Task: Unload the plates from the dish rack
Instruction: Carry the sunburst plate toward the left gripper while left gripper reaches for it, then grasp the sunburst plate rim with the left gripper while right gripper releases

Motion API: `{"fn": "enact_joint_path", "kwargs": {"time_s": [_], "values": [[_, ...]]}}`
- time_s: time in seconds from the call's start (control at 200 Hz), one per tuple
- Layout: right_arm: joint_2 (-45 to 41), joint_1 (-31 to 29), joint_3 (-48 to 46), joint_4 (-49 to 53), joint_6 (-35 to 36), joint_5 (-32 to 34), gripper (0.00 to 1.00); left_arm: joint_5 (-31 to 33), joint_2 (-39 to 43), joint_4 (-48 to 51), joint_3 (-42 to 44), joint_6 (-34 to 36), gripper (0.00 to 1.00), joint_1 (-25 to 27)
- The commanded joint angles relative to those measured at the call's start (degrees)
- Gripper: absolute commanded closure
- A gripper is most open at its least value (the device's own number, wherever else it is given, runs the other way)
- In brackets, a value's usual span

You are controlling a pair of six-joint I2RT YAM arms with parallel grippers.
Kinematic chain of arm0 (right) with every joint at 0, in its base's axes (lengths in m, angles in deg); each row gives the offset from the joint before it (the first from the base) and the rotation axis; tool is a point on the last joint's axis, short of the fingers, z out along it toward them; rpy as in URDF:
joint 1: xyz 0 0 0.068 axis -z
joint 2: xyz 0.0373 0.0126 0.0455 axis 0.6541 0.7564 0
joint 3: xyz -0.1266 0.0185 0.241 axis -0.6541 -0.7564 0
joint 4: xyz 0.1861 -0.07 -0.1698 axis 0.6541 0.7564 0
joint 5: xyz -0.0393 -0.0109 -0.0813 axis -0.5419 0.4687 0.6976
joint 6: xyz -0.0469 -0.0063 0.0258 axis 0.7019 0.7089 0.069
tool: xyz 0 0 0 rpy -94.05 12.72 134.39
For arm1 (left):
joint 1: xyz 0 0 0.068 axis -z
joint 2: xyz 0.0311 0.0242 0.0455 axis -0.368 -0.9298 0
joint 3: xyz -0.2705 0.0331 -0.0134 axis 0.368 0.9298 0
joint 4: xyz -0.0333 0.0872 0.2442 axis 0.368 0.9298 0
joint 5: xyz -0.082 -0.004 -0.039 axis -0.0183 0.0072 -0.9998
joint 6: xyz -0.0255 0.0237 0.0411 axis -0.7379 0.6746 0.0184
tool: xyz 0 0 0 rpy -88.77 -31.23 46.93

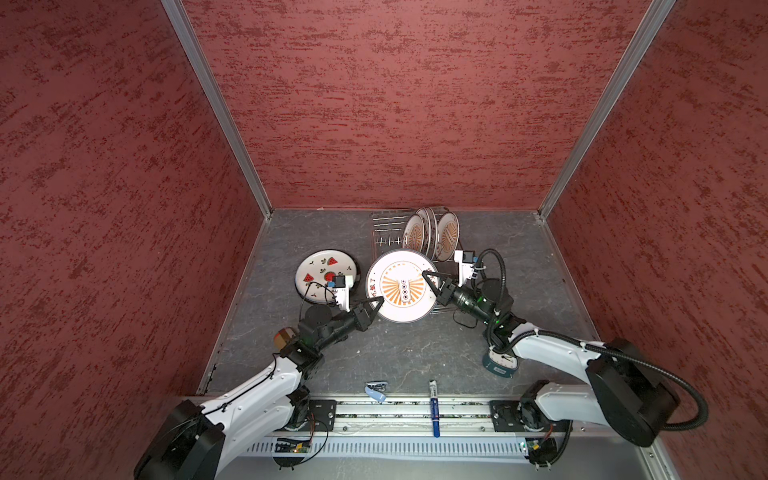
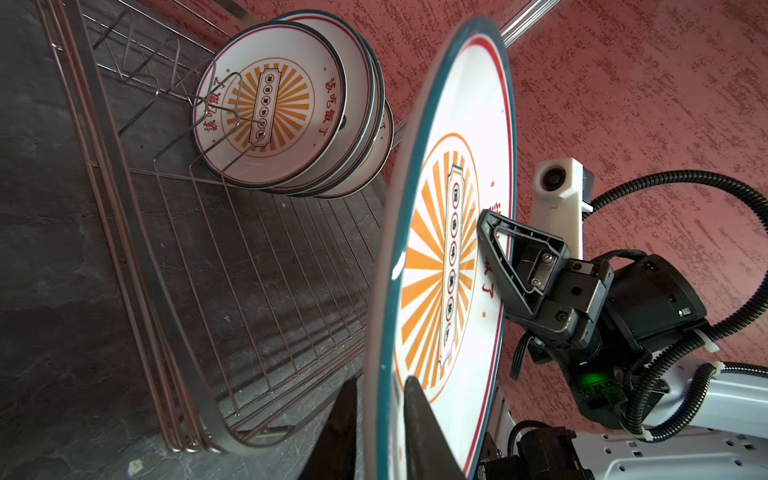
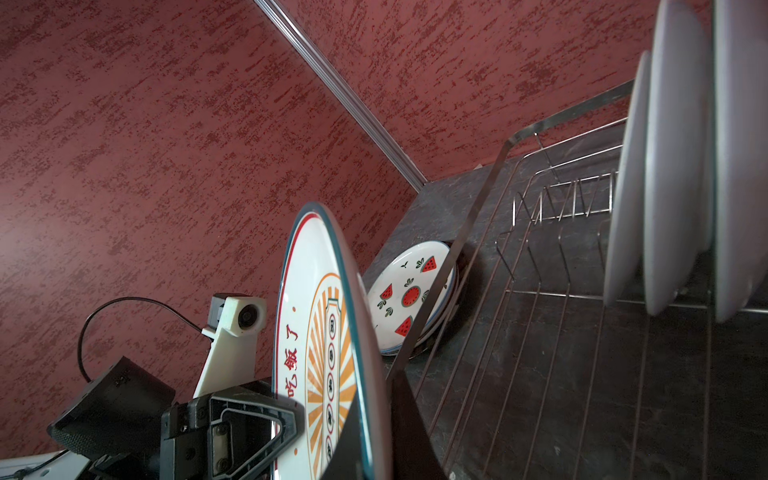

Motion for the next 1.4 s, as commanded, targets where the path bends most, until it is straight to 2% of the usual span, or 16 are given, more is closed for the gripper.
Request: {"fn": "enact_joint_path", "kwargs": {"time_s": [0.0,0.11,0.2,0.366,0.561,0.576,0.586,0.726,0.857,1.047,1.253,1.393], "values": [[1.2,-0.5,1.9,-5.9,-1.0,-3.0,0.98,3.1,0.3,-1.1,-1.0,-1.0,0.88,1.0],[3.7,-0.7,2.2,-7.1,-1.2,-4.2,0.93,4.9,1.1,0.2,-1.0,-2.1,0.95,1.6],[5.2,-0.7,2.5,-7.1,-0.9,-5.1,0.83,5.3,2.5,0.6,-0.6,-3.4,0.99,1.6],[5.7,-0.7,2.3,-6.5,0.1,-4.9,0.51,6.8,6.8,4.3,-0.8,-5.6,1.00,1.4],[3.6,-0.7,1.6,-3.7,2.9,-4.4,0.16,7.4,12.9,14.1,-2.2,-7.7,1.00,0.8],[3.2,-0.7,1.5,-3.3,3.3,-4.3,0.04,7.7,13.4,15.2,-2.6,-7.8,1.00,0.8],[2.9,-0.7,1.4,-3.1,3.5,-4.2,0.02,7.9,13.9,16.0,-2.8,-7.8,1.00,0.8],[-2.3,-0.7,-2.8,-3.1,7.2,-1.7,0.01,10.0,19.2,29.3,-5.5,-8.7,1.00,-0.1],[-6.6,-0.7,-6.4,-2.8,11.7,-1.5,0.01,12.3,23.9,45.5,-10.3,-10.2,1.00,-2.3],[-7.1,-0.7,-4.9,2.4,16.5,-2.8,0.01,14.7,30.0,68.1,-18.9,-10.7,1.00,-5.8],[-7.3,-0.7,-2.1,6.6,20.9,-11.2,0.01,22.7,36.7,83.1,-22.4,-12.8,1.00,-6.6],[-7.1,-1.2,-0.4,10.2,25.4,-17.7,0.01,22.6,35.9,87.0,-23.8,-15.5,1.00,-6.9]]}}
